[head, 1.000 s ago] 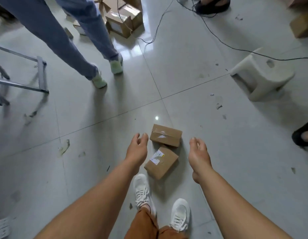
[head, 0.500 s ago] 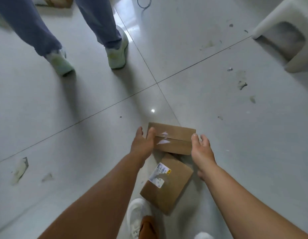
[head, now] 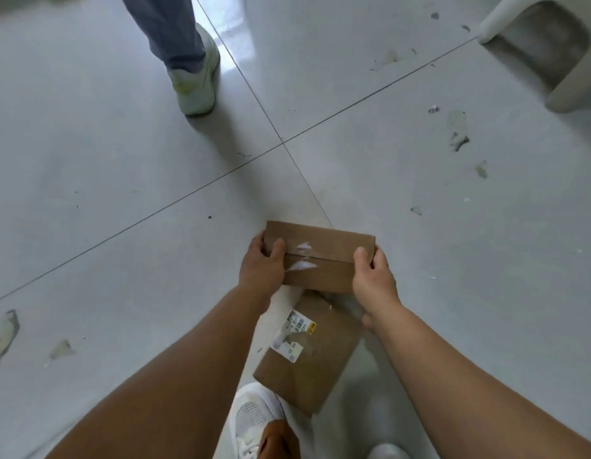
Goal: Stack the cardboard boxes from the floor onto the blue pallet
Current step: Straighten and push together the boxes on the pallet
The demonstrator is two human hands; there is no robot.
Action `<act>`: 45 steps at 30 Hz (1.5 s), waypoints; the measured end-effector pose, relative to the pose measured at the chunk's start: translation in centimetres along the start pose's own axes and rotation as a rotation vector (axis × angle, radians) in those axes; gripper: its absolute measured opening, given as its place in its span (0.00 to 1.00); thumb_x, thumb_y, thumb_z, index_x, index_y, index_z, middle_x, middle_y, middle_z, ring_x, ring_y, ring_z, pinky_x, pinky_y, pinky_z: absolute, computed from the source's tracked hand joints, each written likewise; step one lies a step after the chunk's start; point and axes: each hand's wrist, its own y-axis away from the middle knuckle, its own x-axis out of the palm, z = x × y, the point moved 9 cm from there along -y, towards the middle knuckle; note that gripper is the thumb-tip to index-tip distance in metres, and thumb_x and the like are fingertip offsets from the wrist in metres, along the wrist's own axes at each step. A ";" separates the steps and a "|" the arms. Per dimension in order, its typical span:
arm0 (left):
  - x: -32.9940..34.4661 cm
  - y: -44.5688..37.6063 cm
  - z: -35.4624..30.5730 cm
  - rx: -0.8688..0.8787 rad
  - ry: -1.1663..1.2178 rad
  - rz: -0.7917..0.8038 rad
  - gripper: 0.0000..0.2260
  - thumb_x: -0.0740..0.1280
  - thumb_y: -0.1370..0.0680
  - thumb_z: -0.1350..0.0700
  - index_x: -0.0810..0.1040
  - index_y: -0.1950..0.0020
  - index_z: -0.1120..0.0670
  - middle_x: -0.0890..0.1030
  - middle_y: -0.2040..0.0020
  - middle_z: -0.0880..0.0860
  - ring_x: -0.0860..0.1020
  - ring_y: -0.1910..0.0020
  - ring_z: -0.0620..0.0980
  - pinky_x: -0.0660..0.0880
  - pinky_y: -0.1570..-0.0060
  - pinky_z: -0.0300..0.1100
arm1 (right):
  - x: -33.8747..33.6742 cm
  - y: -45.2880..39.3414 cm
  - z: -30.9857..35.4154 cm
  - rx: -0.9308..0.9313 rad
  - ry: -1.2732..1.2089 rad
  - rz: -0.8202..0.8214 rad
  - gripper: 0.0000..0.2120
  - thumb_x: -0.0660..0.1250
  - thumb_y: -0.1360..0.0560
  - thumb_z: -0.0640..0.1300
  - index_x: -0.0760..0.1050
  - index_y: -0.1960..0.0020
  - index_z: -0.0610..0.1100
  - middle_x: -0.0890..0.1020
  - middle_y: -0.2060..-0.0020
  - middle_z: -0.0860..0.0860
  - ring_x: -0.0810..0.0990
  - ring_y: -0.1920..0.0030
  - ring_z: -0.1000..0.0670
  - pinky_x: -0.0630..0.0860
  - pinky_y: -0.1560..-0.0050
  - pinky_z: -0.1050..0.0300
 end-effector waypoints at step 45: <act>10.0 66.6 -22.6 0.398 -0.235 0.690 0.31 0.61 0.37 0.37 0.75 0.34 0.42 0.81 0.43 0.49 0.78 0.43 0.53 0.76 0.40 0.53 | -44.3 60.9 -5.0 0.068 -0.893 -0.910 0.22 0.55 0.20 0.57 0.68 0.29 0.53 0.75 0.37 0.48 0.73 0.45 0.46 0.69 0.46 0.54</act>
